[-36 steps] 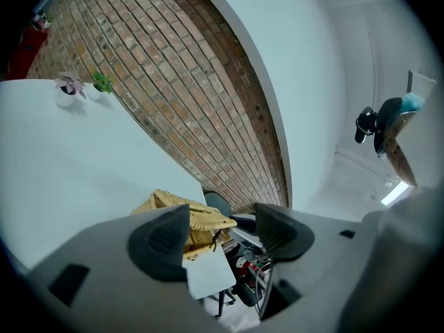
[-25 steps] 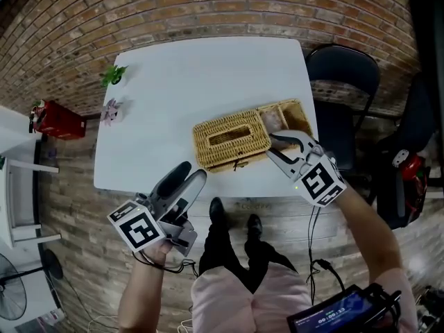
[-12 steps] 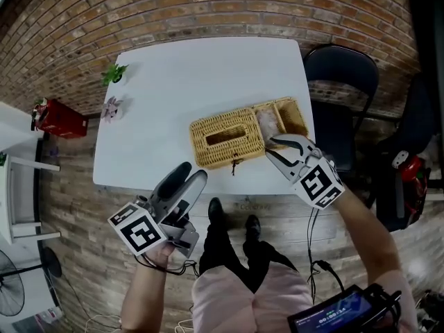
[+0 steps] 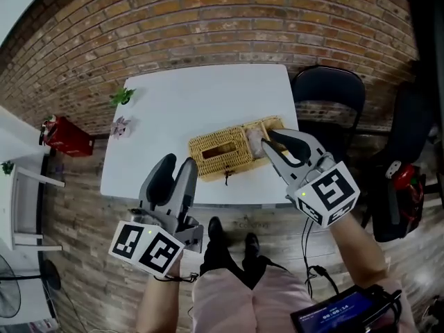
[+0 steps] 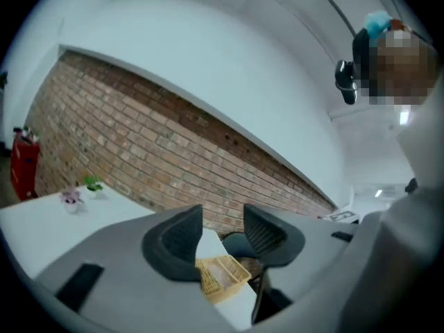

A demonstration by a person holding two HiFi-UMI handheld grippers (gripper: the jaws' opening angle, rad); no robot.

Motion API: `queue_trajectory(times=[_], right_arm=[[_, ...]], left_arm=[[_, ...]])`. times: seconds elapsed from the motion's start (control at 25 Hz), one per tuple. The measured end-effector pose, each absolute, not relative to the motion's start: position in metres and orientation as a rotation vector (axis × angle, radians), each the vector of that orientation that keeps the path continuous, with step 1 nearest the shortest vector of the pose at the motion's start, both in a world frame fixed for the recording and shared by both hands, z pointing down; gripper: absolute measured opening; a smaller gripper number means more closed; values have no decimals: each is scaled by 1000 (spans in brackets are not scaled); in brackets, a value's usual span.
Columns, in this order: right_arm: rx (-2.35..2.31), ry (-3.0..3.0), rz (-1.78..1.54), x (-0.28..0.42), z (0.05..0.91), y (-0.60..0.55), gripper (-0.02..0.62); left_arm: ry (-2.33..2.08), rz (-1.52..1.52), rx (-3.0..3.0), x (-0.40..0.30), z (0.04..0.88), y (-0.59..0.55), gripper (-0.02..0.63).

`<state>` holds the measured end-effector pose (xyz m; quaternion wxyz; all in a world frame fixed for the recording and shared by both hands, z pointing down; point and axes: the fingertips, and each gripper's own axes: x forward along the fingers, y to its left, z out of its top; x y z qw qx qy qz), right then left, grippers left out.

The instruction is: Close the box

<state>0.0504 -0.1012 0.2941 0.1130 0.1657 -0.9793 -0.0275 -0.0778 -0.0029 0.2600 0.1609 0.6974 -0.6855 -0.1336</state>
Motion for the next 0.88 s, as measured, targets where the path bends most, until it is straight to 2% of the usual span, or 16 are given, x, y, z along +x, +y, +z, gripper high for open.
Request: queue_trajectory(times=[0.16,0.28,0.88], right_arm=[[624,-2944,-4,57,246,-99,8],[689,-2973,-27,58,225,-94,2],[765,-2980,-168,70,203,-88,-2]], left_arm=[[-2198,-340,1984,-72,220,-2,89],[-2314,-308,1972,-70,202,-3,23],[-2484,-151,1984,-57,184,-10,18]])
